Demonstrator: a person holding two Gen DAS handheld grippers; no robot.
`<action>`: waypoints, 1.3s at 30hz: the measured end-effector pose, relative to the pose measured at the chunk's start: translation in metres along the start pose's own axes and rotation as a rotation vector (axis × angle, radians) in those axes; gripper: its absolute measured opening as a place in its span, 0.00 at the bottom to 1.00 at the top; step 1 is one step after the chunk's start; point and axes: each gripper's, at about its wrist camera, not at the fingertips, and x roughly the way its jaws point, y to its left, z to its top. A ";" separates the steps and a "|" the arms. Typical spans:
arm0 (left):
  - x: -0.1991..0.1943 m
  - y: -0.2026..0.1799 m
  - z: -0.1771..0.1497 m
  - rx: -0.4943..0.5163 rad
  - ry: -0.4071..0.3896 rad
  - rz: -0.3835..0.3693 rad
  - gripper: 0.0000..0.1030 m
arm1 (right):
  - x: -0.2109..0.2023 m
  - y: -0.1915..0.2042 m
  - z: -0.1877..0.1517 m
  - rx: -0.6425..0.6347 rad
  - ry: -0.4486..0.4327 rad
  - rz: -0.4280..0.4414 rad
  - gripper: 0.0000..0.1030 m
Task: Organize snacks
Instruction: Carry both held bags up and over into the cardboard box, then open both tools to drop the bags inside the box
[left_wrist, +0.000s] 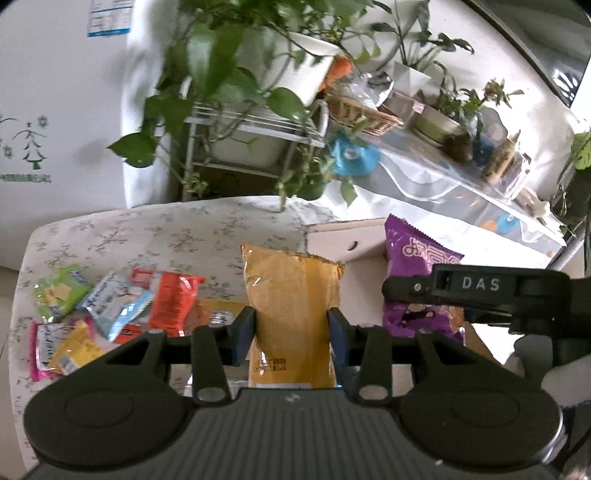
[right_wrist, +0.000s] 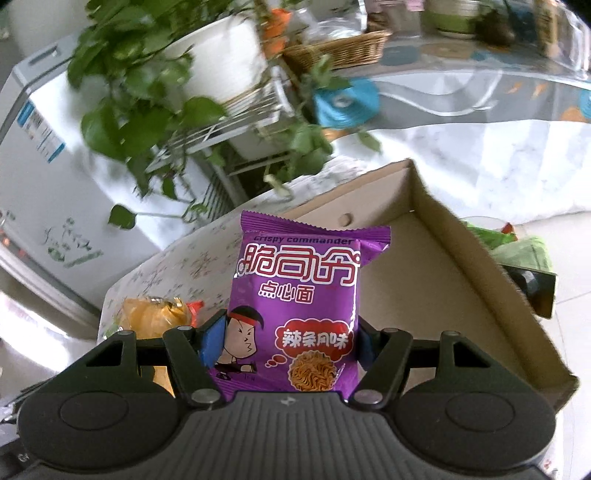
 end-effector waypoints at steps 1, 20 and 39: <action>0.002 -0.005 0.001 0.004 0.000 -0.006 0.40 | -0.002 -0.004 0.001 0.008 -0.003 -0.003 0.71; 0.071 -0.081 0.003 -0.064 0.084 -0.096 0.40 | -0.023 -0.073 0.007 0.189 -0.047 -0.135 0.72; 0.020 0.000 0.010 0.005 0.059 0.004 0.74 | -0.016 -0.039 0.007 0.110 -0.041 0.027 0.82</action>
